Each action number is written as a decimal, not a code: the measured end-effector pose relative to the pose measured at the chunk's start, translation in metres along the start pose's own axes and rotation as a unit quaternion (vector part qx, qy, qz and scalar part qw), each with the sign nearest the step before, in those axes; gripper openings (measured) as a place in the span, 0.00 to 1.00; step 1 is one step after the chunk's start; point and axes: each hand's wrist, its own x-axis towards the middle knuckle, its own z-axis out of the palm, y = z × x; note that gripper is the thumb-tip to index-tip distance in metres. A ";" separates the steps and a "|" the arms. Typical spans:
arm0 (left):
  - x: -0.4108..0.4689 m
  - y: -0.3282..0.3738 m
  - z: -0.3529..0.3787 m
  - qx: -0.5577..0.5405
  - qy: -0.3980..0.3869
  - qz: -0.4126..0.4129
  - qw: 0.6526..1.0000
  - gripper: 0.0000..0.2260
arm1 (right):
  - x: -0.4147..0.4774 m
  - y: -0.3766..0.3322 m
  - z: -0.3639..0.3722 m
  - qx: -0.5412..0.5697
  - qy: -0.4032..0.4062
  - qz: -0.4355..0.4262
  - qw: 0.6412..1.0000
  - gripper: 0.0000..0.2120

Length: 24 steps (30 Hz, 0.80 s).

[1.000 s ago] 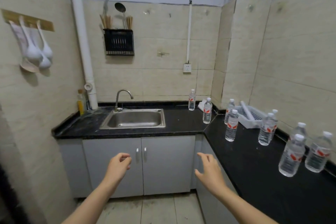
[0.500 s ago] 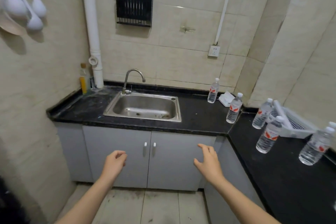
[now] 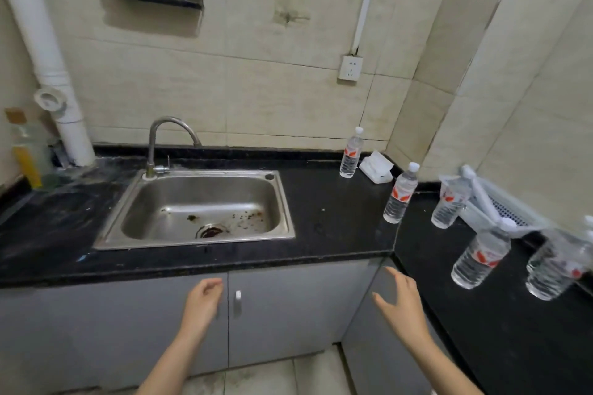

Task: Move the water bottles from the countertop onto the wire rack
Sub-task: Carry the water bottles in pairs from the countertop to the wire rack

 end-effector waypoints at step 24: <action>0.234 0.115 0.282 0.057 -0.127 0.039 0.989 0.08 | 0.319 0.058 -0.013 0.128 0.140 0.136 0.972 0.31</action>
